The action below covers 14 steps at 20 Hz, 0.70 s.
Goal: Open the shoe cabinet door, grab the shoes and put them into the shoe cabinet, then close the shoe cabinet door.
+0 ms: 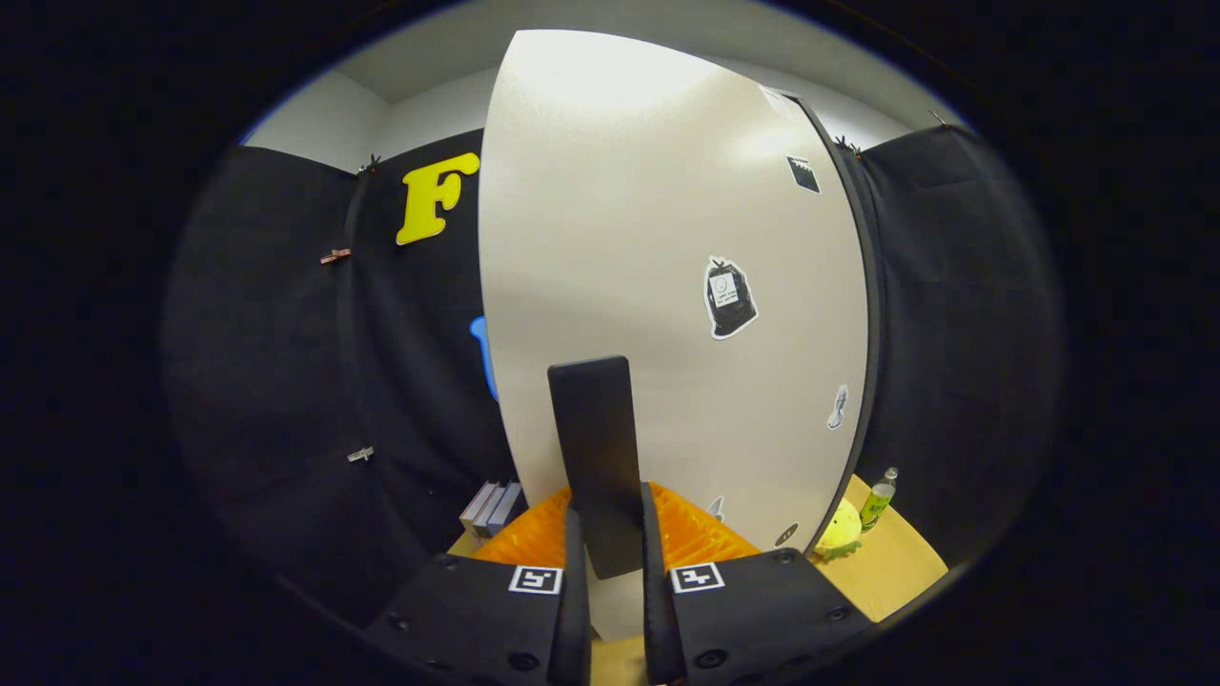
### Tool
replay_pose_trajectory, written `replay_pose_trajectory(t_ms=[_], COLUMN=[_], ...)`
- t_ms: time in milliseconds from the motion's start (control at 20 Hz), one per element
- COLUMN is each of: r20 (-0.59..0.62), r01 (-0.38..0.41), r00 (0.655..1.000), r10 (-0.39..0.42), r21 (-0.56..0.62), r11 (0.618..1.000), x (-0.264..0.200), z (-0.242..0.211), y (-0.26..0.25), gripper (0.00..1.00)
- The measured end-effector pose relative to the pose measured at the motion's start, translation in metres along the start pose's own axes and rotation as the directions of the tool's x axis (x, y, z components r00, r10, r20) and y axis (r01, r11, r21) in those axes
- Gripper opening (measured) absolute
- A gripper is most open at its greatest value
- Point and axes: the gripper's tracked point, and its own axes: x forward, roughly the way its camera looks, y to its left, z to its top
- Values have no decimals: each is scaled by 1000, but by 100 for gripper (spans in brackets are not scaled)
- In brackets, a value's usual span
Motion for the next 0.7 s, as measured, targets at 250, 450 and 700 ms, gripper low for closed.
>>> replay_pose_trajectory(t_ms=[250,450,700], r20=[-15,-12,0], r01=[-40,-34,11], r00=[999,999,1000], r10=[40,34,-11], r21=[-7,4,11], r11=[999,999,1000], x=[-44,-74,-99], z=[-3,-1,3], y=[-24,-55,-93], gripper=[26,26,25])
